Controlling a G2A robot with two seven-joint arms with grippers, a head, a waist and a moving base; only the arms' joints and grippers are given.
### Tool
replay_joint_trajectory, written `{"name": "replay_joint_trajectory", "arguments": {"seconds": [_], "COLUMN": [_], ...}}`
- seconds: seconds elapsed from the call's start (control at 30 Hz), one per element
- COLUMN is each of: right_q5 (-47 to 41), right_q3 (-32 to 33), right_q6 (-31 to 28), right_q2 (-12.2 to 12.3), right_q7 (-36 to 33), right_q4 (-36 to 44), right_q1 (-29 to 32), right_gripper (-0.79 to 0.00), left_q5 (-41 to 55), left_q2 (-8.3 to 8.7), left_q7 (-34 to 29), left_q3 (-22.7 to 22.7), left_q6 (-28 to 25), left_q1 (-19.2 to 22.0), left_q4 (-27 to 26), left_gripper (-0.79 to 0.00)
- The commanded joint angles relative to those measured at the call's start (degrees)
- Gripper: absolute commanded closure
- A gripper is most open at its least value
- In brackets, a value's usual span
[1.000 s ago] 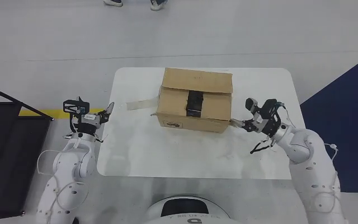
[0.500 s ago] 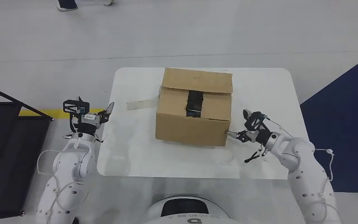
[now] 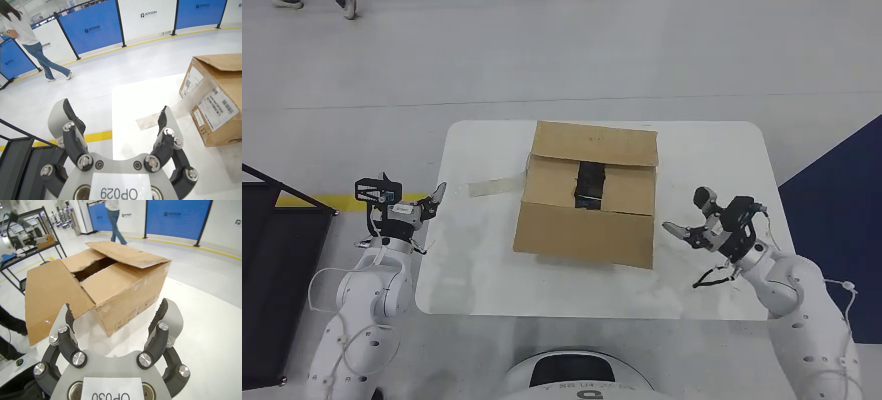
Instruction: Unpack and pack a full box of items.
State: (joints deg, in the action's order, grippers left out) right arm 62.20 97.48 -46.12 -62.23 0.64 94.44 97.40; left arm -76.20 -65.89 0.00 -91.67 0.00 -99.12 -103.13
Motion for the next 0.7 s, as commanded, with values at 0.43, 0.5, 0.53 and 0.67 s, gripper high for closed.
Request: {"name": "replay_joint_trajectory", "arguments": {"seconds": [0.43, 0.5, 0.53, 0.67], "right_q5": [-2.3, -0.41, 1.36, 7.51], "right_q3": [-8.43, -11.75, -13.27, -18.07], "right_q6": [14.51, 19.42, 22.06, 29.62], "right_q2": [-1.16, -1.63, -1.86, -2.62], "right_q7": [-10.54, -13.4, -14.08, -15.02], "right_q4": [0.71, 0.01, -0.27, -1.54], "right_q1": [-8.51, -12.2, -13.62, -16.85], "right_gripper": [-0.785, -0.785, -0.785, -0.785], "left_q5": [0.0, 0.0, 0.0, 0.0], "left_q2": [0.0, 0.0, 0.0, 0.0], "left_q7": [0.0, 0.0, 0.0, 0.0], "left_q3": [0.0, 0.0, 0.0, 0.0], "left_q6": [0.0, 0.0, 0.0, 0.0], "left_q1": [0.0, 0.0, 0.0, 0.0], "left_q4": [0.0, 0.0, 0.0, 0.0], "left_gripper": [-0.785, -0.785, -0.785, -0.785]}}
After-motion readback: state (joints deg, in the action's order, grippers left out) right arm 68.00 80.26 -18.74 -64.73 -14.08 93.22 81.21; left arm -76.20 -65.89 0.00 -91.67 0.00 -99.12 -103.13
